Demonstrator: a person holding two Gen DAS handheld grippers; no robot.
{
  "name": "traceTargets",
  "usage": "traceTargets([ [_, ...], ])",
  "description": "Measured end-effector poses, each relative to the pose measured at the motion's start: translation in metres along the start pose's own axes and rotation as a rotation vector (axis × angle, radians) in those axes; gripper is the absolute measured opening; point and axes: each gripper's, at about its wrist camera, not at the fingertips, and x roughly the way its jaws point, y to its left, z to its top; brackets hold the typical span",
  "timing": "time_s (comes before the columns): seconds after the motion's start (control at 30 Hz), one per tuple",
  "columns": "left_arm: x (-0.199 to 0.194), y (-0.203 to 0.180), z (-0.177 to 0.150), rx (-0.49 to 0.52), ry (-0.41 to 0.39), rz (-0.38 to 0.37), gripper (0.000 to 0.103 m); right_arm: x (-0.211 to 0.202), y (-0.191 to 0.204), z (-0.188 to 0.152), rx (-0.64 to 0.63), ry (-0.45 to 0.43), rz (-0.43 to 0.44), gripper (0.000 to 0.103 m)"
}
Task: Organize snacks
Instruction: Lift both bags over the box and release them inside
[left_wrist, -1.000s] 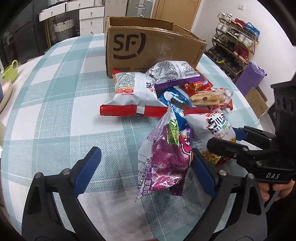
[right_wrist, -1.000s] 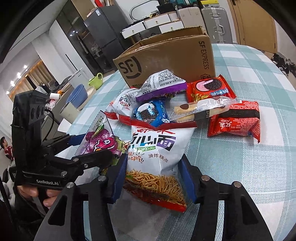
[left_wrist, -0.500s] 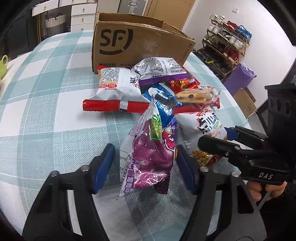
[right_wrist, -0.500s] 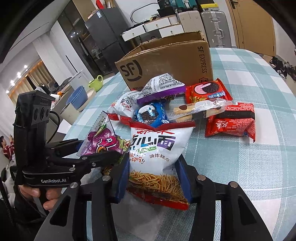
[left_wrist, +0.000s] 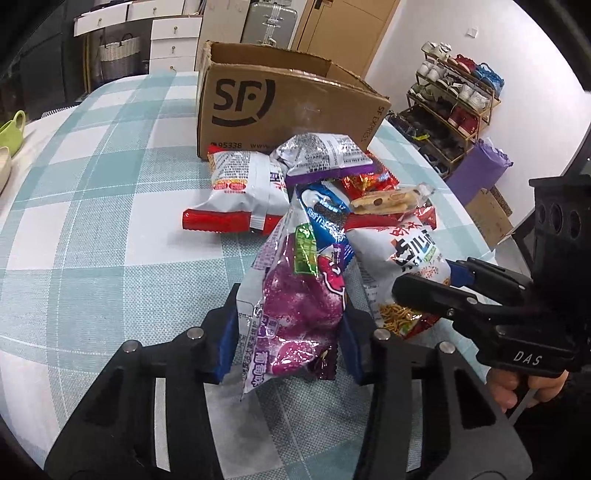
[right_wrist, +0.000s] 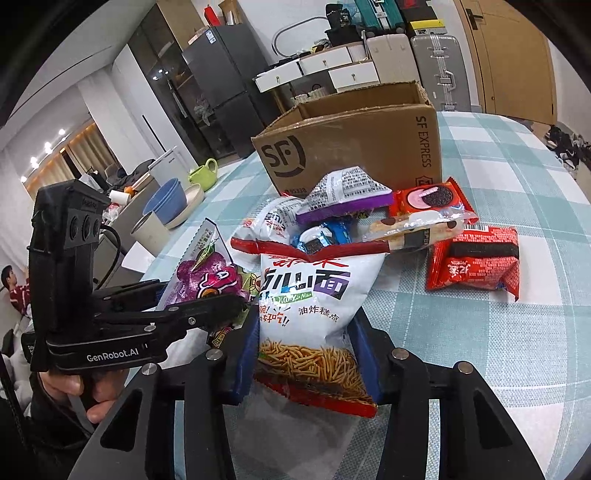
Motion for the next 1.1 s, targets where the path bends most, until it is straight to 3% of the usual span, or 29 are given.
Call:
traceTargets([
  [0.47,-0.039,0.001,0.009,-0.012,-0.105,0.018,0.043,-0.023,0.020,0.016,-0.045,-0.102,0.043,0.047],
  [1.1,-0.068,0.002,0.058,-0.017,-0.211,0.068,0.043,-0.037,0.005,0.063,-0.056,-0.206,-0.005,0.047],
])
